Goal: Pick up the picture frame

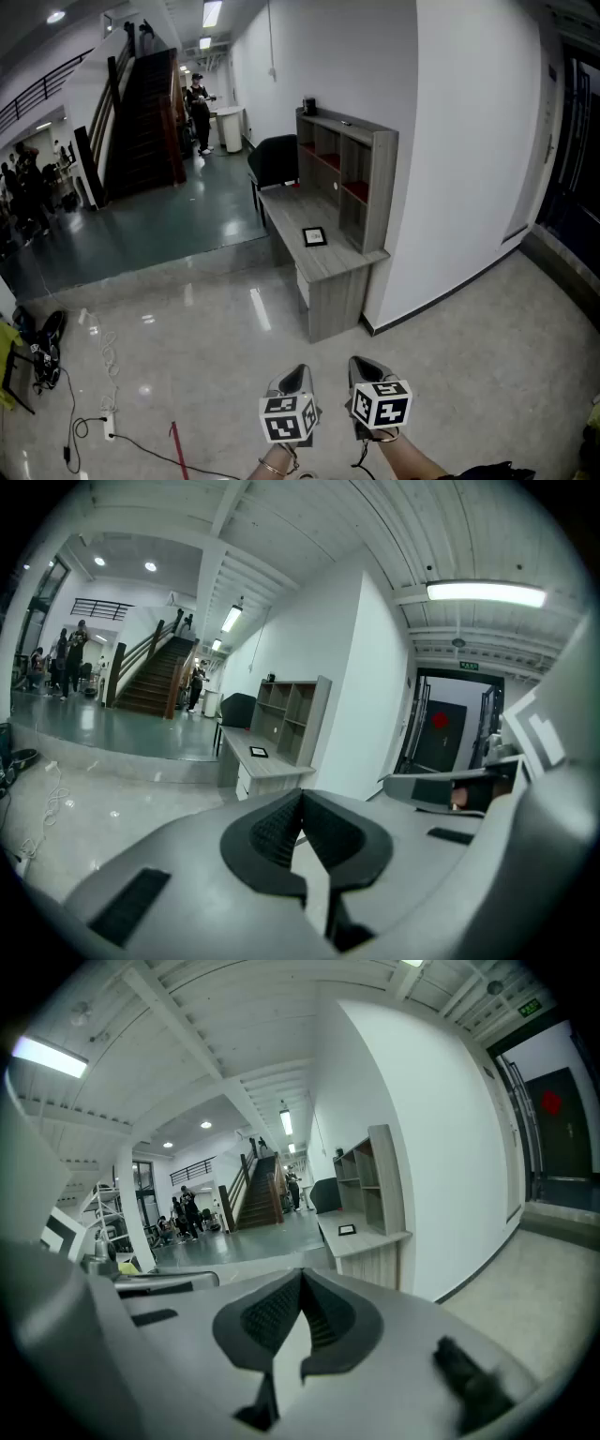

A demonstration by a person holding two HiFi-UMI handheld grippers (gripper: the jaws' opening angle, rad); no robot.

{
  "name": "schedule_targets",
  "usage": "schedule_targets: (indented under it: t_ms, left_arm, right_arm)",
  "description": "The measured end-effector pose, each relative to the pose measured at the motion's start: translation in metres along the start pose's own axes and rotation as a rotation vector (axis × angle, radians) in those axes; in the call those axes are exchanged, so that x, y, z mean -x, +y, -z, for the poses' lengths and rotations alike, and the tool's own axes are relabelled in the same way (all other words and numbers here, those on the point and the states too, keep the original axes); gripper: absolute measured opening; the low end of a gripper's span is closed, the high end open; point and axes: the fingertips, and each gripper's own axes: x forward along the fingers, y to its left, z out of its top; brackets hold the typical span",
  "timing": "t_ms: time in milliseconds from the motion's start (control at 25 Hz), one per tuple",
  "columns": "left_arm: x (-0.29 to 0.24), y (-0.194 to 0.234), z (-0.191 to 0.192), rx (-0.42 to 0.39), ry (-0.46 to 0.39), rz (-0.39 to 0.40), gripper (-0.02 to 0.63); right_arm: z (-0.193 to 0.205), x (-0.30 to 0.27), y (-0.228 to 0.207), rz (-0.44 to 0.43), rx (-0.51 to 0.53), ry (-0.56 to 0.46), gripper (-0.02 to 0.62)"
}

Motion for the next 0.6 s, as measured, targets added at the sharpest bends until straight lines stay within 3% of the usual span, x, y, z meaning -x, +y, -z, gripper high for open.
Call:
schedule_targets:
  t_ms: [600]
  left_arm:
    - [-0.014,0.016,-0.005,0.019,0.004,0.025,0.014]
  right_arm:
    - [-0.005,-0.021,0.016,-0.013,0.003,-0.008,0.032]
